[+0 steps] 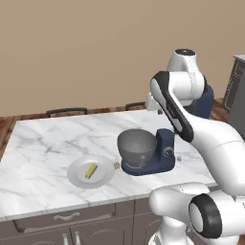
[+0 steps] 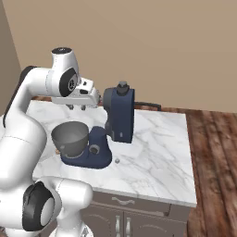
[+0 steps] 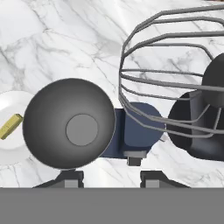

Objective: Add butter and sugar cubes to the stand mixer bowl and then turn on the stand mixer to begin making frosting.

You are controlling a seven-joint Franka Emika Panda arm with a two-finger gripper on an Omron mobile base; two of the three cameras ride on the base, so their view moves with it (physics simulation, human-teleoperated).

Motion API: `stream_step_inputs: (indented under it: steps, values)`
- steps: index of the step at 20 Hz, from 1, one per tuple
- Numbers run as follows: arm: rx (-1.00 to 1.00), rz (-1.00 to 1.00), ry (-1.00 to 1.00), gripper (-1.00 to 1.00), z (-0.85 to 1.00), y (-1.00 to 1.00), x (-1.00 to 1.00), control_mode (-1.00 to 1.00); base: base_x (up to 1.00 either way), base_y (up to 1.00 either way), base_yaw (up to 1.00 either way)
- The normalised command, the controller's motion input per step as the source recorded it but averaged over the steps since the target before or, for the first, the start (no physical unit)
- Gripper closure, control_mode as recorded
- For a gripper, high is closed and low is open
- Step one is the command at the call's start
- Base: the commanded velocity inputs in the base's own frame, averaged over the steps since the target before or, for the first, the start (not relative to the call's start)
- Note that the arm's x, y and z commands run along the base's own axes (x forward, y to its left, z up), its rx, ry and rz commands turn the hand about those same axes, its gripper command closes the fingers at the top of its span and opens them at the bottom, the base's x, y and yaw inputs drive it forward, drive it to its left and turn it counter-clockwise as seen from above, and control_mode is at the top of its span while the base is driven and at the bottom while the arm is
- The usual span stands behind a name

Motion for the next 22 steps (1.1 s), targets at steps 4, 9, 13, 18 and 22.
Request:
stream_step_inputs:
  steps: [4,9,13,18,22]
  values:
    - [0.00,0.00,0.00,-1.00,0.00,0.00,0.00,1.00,0.00,0.00,0.00]
    - [0.00,0.00,0.00,-1.00,0.00,0.00,0.00,1.00,-0.15,-0.04,0.00]
    - [0.00,0.00,0.00,-1.00,0.00,0.00,0.00,1.00,-0.48,-0.12,-0.02]
    - [0.00,0.00,0.00,-1.00,0.00,0.00,0.00,1.00,-0.52,-0.17,-0.05]
    - [0.00,0.00,0.00,-1.00,0.00,0.00,0.00,1.00,-0.35,-0.20,-0.04]
